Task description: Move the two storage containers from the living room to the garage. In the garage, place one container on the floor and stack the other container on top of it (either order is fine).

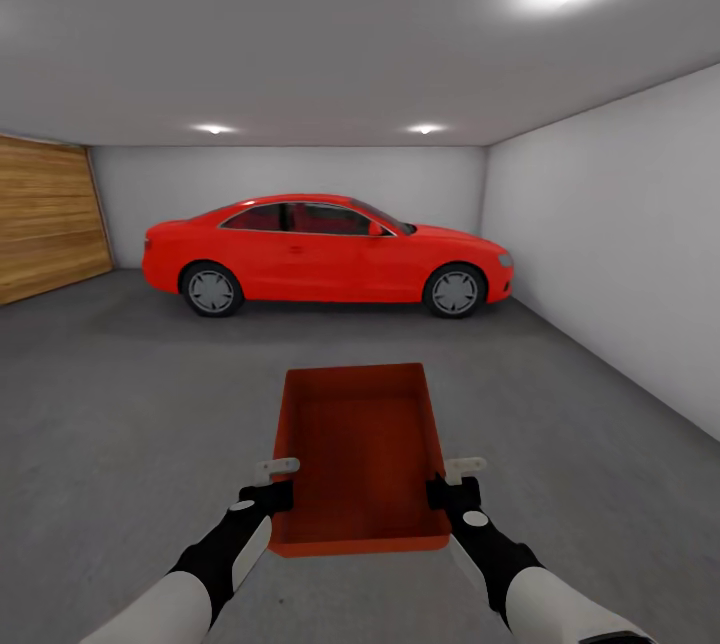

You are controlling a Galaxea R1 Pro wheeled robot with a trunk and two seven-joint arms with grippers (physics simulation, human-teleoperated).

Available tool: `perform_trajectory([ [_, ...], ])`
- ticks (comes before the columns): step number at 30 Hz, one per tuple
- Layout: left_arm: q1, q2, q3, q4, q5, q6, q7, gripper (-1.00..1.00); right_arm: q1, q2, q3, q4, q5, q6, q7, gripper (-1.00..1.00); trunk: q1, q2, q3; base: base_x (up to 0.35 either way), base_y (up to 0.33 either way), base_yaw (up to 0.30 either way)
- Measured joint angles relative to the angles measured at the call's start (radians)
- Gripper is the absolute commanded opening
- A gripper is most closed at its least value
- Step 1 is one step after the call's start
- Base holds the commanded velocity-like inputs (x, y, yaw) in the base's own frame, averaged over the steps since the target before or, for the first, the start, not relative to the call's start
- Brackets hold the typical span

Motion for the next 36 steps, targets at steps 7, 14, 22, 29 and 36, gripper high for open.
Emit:
perform_trajectory([
  [7,0.0,0.0,0.0,0.0,0.0,0.0,0.0,-1.0,0.0,0.0,0.0,0.0,0.0,0.0,0.0,-1.0,0.0,0.0,0.0,0.321,0.024,0.0],
  [14,0.0,0.0,0.0,0.0,0.0,0.0,0.0,-1.0,0.0,0.0,0.0,0.0,0.0,0.0,0.0,-1.0,0.0,0.0,0.0,0.321,0.057,0.0],
  [22,0.0,0.0,0.001,0.001,0.0,-0.001,0.0,-1.0,0.0,0.0,0.0,0.0,0.001,0.0,0.0,-1.0,0.0,0.0,0.0,0.321,0.004,0.0],
  [29,0.0,0.0,0.001,0.001,0.0,-0.002,-0.001,-1.0,0.0,0.0,0.0,0.0,0.001,0.0,0.0,-1.0,0.0,0.0,0.0,0.321,0.0,0.0],
  [36,0.0,0.0,0.0,0.002,0.001,-0.002,0.0,-1.0,0.0,0.0,0.0,0.0,0.001,-0.001,0.0,-1.0,0.0,0.0,0.0,0.321,0.0,0.0],
])
